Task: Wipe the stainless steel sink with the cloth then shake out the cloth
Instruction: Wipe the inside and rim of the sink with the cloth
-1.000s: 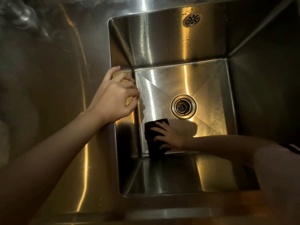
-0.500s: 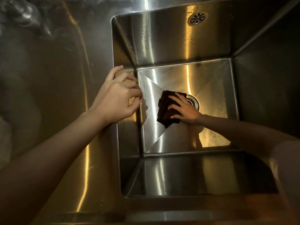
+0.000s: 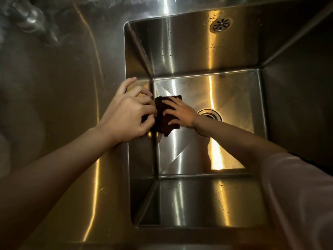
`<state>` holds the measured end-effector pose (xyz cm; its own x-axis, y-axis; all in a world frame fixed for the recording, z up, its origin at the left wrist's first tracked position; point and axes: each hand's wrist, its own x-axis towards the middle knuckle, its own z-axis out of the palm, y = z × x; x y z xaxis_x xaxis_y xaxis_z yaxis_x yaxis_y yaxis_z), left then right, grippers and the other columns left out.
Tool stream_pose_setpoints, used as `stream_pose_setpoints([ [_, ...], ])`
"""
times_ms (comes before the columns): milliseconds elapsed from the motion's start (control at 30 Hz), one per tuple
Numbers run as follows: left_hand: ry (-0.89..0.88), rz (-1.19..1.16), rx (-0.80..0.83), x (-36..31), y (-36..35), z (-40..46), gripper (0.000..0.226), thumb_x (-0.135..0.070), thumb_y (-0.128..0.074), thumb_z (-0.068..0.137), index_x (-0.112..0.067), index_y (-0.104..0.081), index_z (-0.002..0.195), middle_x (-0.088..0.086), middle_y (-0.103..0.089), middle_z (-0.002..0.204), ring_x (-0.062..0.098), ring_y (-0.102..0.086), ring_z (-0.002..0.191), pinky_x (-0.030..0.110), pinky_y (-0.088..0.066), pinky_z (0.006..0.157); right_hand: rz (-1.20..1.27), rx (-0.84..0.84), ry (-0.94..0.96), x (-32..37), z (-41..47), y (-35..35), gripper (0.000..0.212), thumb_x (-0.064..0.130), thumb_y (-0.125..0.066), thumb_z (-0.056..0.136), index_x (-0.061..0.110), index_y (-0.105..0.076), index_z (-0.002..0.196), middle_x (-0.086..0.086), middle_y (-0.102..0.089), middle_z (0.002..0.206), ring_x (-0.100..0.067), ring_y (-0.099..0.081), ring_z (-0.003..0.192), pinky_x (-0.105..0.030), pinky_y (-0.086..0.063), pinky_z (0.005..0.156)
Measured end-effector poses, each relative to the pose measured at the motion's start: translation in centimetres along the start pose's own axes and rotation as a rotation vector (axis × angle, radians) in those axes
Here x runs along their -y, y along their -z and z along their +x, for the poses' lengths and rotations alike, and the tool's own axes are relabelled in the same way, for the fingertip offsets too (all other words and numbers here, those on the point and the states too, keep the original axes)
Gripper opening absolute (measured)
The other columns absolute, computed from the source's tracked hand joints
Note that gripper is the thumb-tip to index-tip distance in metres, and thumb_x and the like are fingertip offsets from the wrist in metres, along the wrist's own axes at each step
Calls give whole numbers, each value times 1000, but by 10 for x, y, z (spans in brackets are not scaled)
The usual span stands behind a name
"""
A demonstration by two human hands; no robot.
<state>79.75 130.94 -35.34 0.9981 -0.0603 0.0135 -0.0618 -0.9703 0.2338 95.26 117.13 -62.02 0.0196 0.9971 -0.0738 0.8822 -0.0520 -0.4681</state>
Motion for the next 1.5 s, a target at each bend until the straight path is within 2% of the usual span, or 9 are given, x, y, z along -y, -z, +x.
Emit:
stream_pose_setpoints([
  [133, -2, -7, -21, -1, -1, 0, 29, -26, -50, 86, -20, -77, 81, -6, -72, 85, 18, -61, 104, 46, -22, 115, 29, -83, -227, -37, -28, 19, 45, 35, -70, 83, 17, -59, 122, -18, -32, 152, -48, -19, 141, -61, -21, 112],
  [233, 7, -2, -26, -1, 0, 1, 30, -26, -49, 86, -18, -77, 80, -5, -72, 83, 20, -62, 103, 49, -24, 114, 38, -118, -300, -44, -49, 21, 42, 32, -70, 84, 15, -59, 121, -17, -30, 153, -48, -15, 142, -60, -19, 114],
  [433, -2, -13, -22, -1, 0, 1, 30, -28, -48, 87, -20, -77, 83, -5, -72, 86, 19, -60, 106, 48, -21, 115, 23, -33, -195, -23, -37, 6, 43, 32, -73, 81, 13, -62, 118, -21, -38, 148, -52, -21, 139, -63, -21, 111],
  [567, 0, -15, -13, 1, 0, 0, 29, -27, -49, 87, -22, -77, 83, -6, -73, 90, 18, -60, 108, 44, -18, 116, 16, 88, -38, -14, 18, 12, 43, 36, -67, 85, 18, -57, 123, -15, -30, 154, -46, -13, 143, -60, -17, 114],
  [733, -2, -9, 8, 0, 1, -1, 28, -27, -50, 87, -22, -77, 83, -5, -73, 89, 18, -60, 107, 45, -20, 116, -101, 137, -38, -36, 65, 36, 44, 40, -57, 92, 23, -49, 132, -8, -19, 158, -38, -7, 146, -49, -10, 118],
  [1000, 3, -14, -8, 0, 1, 0, 29, -28, -50, 85, -20, -77, 81, -5, -71, 84, 18, -61, 103, 47, -22, 115, -9, -111, -364, -64, -19, 37, 41, 38, -60, 87, 21, -54, 124, -13, -30, 153, -43, -20, 141, -59, -23, 112],
  [1133, -1, -17, -16, -1, 0, 1, 29, -28, -50, 85, -19, -77, 80, -6, -71, 84, 20, -61, 103, 49, -23, 114, 47, -239, -631, -52, -76, 26, 41, 33, -62, 90, 16, -55, 126, -16, -30, 152, -44, -18, 142, -54, -17, 116],
  [1367, 3, -30, -7, 1, -1, 0, 28, -29, -51, 86, -22, -78, 83, -8, -71, 86, 18, -60, 106, 48, -22, 115, 62, -132, -509, -49, -74, 24, 37, 31, -66, 87, 16, -57, 120, -14, -32, 152, -43, -17, 142, -55, -17, 116],
  [1500, -3, -22, -4, 2, 0, -1, 29, -29, -50, 87, -22, -78, 83, -8, -72, 86, 18, -60, 105, 47, -22, 115, 13, -119, -477, -76, -53, 44, 39, 30, -66, 87, 14, -59, 121, -17, -31, 152, -43, -22, 140, -46, -13, 117],
])
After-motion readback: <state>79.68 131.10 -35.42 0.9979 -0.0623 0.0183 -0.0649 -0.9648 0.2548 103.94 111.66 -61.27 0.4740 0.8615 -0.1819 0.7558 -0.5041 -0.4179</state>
